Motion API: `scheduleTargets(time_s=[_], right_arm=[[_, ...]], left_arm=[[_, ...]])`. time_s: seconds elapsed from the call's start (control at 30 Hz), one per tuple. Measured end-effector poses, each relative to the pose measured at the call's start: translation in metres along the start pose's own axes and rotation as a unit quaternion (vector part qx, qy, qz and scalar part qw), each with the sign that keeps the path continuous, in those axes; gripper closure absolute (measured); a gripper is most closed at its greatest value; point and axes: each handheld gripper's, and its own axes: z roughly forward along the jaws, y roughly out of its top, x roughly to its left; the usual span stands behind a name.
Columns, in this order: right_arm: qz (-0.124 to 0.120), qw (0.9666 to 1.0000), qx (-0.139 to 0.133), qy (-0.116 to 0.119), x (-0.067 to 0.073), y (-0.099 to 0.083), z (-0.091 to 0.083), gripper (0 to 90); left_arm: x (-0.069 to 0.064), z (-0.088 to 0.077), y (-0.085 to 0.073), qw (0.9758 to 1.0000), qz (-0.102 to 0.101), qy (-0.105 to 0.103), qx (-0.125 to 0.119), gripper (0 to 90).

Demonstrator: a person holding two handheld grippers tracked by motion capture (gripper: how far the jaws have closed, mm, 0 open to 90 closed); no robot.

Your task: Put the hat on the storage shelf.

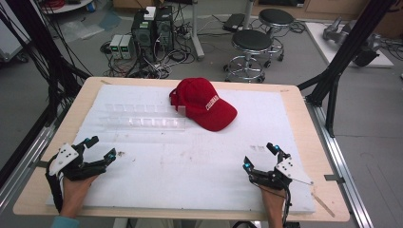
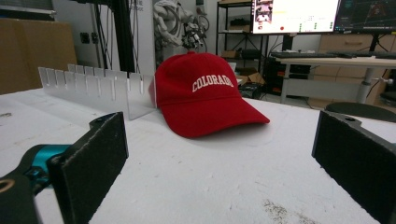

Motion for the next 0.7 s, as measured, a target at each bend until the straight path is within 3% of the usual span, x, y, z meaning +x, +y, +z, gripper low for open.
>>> scheduleTargets(time_s=[0.7], right_arm=[[-0.004, 1.0000, 0.005, -0.001, 0.0009, 0.0004, 0.0011, 2.5]], left_arm=[[0.0026, 0.0027, 0.0016, 0.9997, -0.009, -0.010, 0.018, 14.7]])
